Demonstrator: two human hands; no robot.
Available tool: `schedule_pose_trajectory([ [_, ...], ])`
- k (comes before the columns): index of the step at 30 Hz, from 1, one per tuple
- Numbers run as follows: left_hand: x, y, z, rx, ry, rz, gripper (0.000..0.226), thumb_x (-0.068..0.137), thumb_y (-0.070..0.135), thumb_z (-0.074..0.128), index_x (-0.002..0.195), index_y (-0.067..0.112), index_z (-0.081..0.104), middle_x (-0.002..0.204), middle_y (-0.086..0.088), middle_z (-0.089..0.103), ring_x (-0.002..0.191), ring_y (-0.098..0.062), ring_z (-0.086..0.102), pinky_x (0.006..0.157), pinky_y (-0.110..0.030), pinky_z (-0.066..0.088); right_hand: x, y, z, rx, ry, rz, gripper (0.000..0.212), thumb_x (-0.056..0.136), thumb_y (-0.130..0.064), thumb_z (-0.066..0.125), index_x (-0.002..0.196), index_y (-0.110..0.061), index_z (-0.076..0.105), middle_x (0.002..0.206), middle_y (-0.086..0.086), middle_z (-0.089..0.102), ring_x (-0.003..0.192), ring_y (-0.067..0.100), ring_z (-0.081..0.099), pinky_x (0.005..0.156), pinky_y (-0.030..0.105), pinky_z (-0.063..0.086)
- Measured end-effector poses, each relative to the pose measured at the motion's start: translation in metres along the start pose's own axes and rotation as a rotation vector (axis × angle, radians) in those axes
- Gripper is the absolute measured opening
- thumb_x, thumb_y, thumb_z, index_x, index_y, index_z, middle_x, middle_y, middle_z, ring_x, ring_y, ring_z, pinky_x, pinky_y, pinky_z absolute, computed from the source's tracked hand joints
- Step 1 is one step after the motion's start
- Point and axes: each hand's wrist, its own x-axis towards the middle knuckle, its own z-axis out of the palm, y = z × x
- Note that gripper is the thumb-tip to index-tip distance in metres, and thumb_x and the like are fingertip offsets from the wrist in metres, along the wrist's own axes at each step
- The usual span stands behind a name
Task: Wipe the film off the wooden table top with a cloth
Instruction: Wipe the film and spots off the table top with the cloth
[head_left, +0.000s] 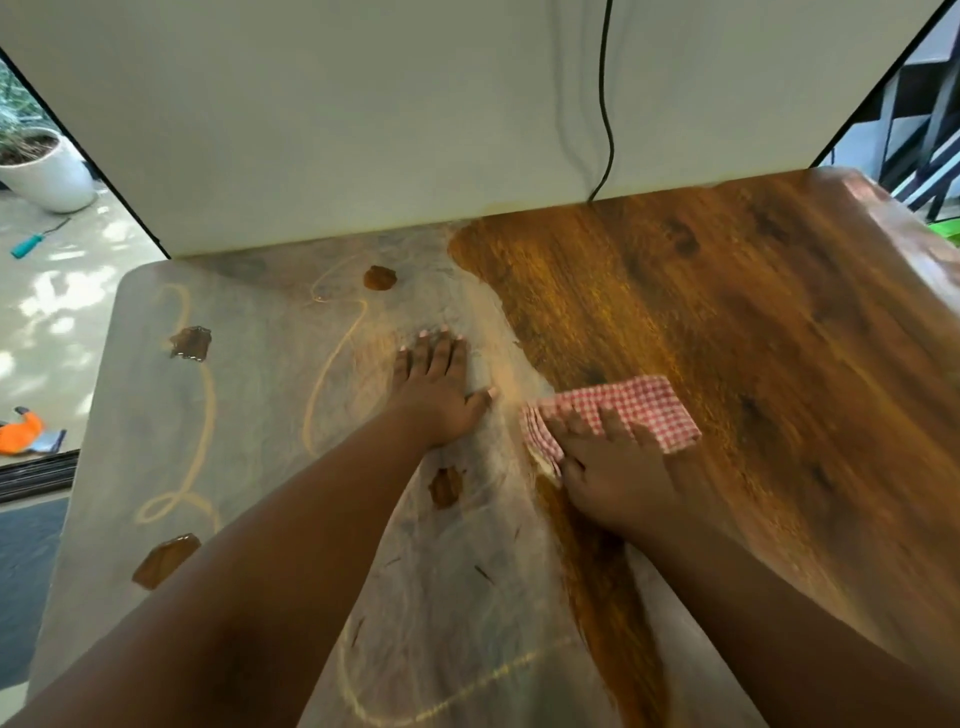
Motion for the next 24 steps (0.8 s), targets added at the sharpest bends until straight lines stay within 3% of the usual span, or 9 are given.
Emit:
schedule_pose_trajectory([
  [5, 0.003, 0.000, -0.001, 0.000, -0.037, -0.010, 0.083, 0.092, 0.067, 0.018, 0.151, 0.018, -0.013, 0.158, -0.008, -0.020, 0.143, -0.030, -0.024, 0.112, -0.047, -0.016, 0.022, -0.028, -0.005, 0.008, -0.008, -0.008, 0.052, 0.100, -0.047, 0.015, 0.148, -0.043, -0.004, 0.160, -0.008, 0.001, 0.146, 0.031, -0.003, 0.112, 0.057, -0.002],
  [11, 0.001, -0.001, -0.002, -0.033, -0.033, 0.009, 0.081, 0.092, 0.066, 0.016, 0.151, 0.018, -0.013, 0.158, -0.009, -0.022, 0.142, -0.030, -0.026, 0.112, -0.048, -0.017, -0.016, 0.012, 0.007, -0.044, -0.022, -0.131, 0.046, 0.084, -0.057, -0.005, 0.123, -0.066, -0.030, 0.153, -0.021, 0.000, 0.146, 0.020, 0.002, 0.113, 0.044, -0.001],
  [17, 0.000, 0.000, 0.001, -0.008, 0.026, 0.004, 0.069, 0.098, 0.054, 0.013, 0.151, 0.016, -0.010, 0.159, -0.009, -0.017, 0.143, -0.031, -0.022, 0.112, -0.047, -0.016, 0.073, -0.003, -0.027, -0.041, -0.017, -0.005, 0.053, 0.098, -0.049, 0.014, 0.148, -0.044, -0.002, 0.160, -0.011, 0.000, 0.146, 0.030, -0.001, 0.113, 0.056, 0.006],
  [20, 0.000, 0.001, 0.003, -0.012, 0.045, 0.001, 0.065, 0.099, 0.050, 0.012, 0.152, 0.017, -0.008, 0.160, -0.008, -0.015, 0.144, -0.030, -0.020, 0.114, -0.047, -0.013, 0.080, -0.021, -0.025, -0.048, -0.003, -0.036, 0.053, 0.099, -0.049, 0.015, 0.149, -0.042, -0.001, 0.160, -0.009, 0.000, 0.145, 0.033, -0.002, 0.112, 0.057, 0.003],
  [24, 0.004, -0.005, -0.001, -0.027, 0.070, 0.035, 0.064, 0.101, 0.044, 0.015, 0.152, 0.013, -0.006, 0.160, -0.009, -0.011, 0.145, -0.026, -0.016, 0.115, -0.041, -0.013, 0.045, 0.000, -0.012, -0.070, -0.009, -0.177, 0.053, 0.092, -0.054, 0.005, 0.142, -0.052, -0.012, 0.157, -0.015, 0.000, 0.146, 0.024, -0.002, 0.114, 0.049, -0.002],
])
